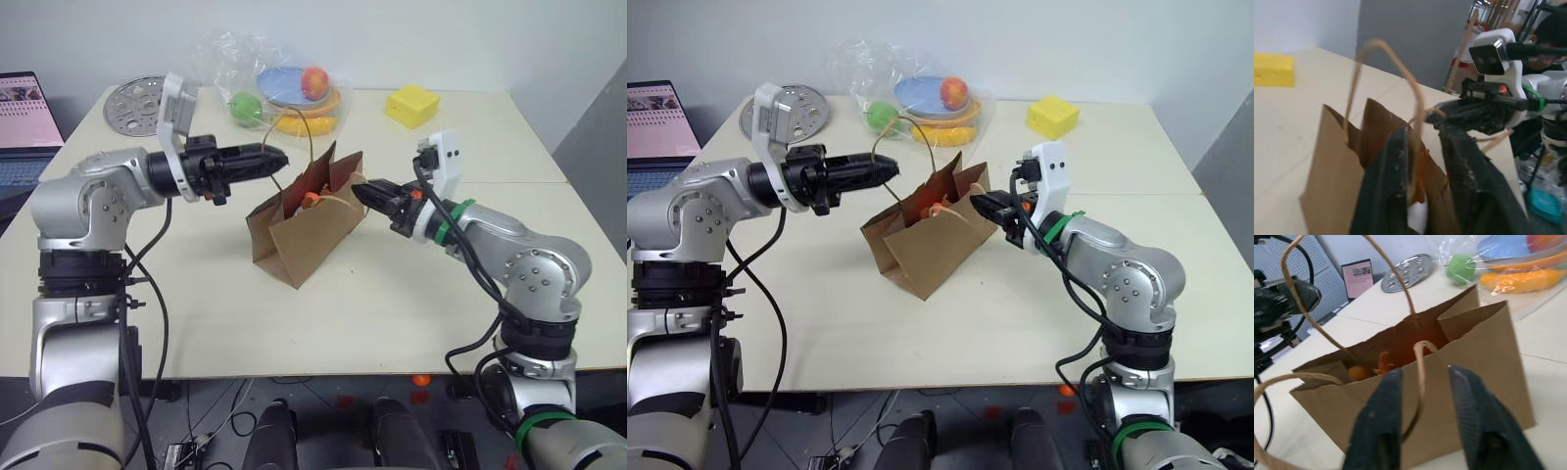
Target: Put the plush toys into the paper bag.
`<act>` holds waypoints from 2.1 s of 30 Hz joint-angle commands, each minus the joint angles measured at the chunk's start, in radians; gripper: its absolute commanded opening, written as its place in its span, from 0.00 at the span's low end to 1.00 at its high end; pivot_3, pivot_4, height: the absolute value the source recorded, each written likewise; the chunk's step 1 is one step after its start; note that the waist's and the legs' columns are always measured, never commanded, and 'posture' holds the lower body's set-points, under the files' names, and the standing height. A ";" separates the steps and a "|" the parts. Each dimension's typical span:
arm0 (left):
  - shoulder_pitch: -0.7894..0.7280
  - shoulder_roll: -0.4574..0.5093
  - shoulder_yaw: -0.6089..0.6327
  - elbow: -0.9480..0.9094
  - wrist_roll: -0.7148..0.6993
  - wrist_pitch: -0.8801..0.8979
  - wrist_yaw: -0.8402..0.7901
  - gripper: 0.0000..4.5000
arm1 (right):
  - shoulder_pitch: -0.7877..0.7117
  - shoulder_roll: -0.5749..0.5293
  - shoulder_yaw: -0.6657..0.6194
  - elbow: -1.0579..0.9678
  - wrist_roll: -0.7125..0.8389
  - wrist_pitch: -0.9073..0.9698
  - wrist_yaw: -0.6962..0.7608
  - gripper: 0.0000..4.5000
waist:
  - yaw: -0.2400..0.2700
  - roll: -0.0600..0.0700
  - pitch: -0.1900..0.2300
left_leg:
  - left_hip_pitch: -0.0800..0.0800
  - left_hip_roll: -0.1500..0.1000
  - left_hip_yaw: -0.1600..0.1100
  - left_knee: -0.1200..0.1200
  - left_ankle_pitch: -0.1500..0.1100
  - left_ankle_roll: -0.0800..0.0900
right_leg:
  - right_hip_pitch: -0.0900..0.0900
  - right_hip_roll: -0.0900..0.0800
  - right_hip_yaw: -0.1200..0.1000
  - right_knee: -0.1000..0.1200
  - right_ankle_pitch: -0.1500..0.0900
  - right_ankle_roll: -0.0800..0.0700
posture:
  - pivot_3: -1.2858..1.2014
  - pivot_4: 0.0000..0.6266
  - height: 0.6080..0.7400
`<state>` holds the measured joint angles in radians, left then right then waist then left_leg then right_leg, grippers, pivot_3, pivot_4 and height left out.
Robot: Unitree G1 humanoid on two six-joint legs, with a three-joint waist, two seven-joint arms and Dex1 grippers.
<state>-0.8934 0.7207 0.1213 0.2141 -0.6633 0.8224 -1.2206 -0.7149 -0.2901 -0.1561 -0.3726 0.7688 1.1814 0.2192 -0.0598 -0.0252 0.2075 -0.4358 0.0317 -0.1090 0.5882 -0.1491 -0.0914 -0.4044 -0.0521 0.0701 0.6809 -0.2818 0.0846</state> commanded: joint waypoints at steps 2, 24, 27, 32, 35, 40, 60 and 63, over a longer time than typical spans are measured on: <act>0.107 0.081 0.094 -0.182 -0.012 -0.020 0.051 0.61 | -0.006 -0.113 -0.015 -0.072 0.016 -0.026 0.083 0.67 | -0.005 0.000 0.000 | 0.000 0.000 0.001 0.000 0.000 0.000 | 0.000 0.000 0.001 0.000 0.000 0.000 | 0.52 0.24 1.00; 0.667 -0.203 0.051 -0.648 0.167 -0.322 0.526 0.99 | -0.206 -0.519 0.142 -0.018 0.020 -0.231 0.726 1.00 | 0.009 -0.001 0.000 | 0.000 0.000 0.003 0.004 0.000 0.000 | 0.003 -0.001 0.002 -0.004 0.000 0.000 | 0.52 0.24 1.00; 0.682 -0.241 0.014 -0.612 0.262 -0.419 0.587 0.99 | -0.202 -0.506 0.131 -0.026 0.024 -0.222 0.701 1.00 | 0.012 -0.001 0.000 | 0.000 0.000 0.003 0.005 0.000 0.000 | 0.003 -0.001 0.002 -0.004 0.000 -0.001 | 0.52 0.24 1.00; 0.676 -0.301 0.031 -0.598 0.279 -0.483 0.657 0.95 | -0.173 -0.517 0.118 -0.031 0.010 -0.223 0.682 1.00 | 0.014 -0.001 0.000 | 0.000 0.000 0.003 0.004 0.000 0.000 | 0.003 -0.001 0.002 -0.004 0.001 -0.001 | 0.52 0.24 1.00; 0.686 -0.310 0.018 -0.605 0.258 -0.473 0.655 0.81 | -0.160 -0.520 0.110 -0.028 0.002 -0.224 0.667 1.00 | 0.015 -0.001 0.000 | 0.000 0.000 0.003 0.004 0.000 0.000 | 0.003 -0.001 0.002 -0.004 0.001 -0.001 | 0.52 0.24 1.00; 0.689 -0.323 0.010 -0.602 0.252 -0.467 0.661 0.46 | -0.158 -0.516 0.104 -0.023 -0.003 -0.223 0.639 1.00 | 0.015 -0.001 0.000 | 0.000 0.000 0.003 0.004 0.000 0.000 | 0.003 -0.001 0.002 -0.004 0.001 -0.001 | 0.52 0.24 1.00; 0.360 -0.124 0.013 -0.289 0.049 -0.455 0.172 0.00 | -0.172 -0.713 -0.013 0.092 0.031 -0.145 0.720 1.00 | 0.030 -0.001 0.000 | 0.000 -0.001 0.003 0.004 0.000 0.000 | 0.003 -0.001 0.002 -0.005 0.001 -0.001 | 0.52 0.24 1.00; 0.209 -0.092 -0.040 -0.075 0.038 -0.481 -0.079 0.00 | -0.157 -0.803 -0.021 0.095 0.062 -0.110 0.787 1.00 | 0.028 0.000 0.001 | -0.001 -0.001 0.003 0.003 0.000 0.000 | 0.001 -0.001 0.001 -0.005 0.001 -0.001 | 0.52 0.24 1.00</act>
<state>-0.6376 0.6286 0.1122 0.0582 -0.6095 0.3665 -1.1589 -0.8629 -1.0637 -0.1420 -0.2596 0.8061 1.0597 0.9635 -0.0318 -0.0251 0.2082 -0.4366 0.0310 -0.1052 0.5907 -0.1492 -0.0914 -0.4031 -0.0532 0.0713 0.6748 -0.2814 0.0837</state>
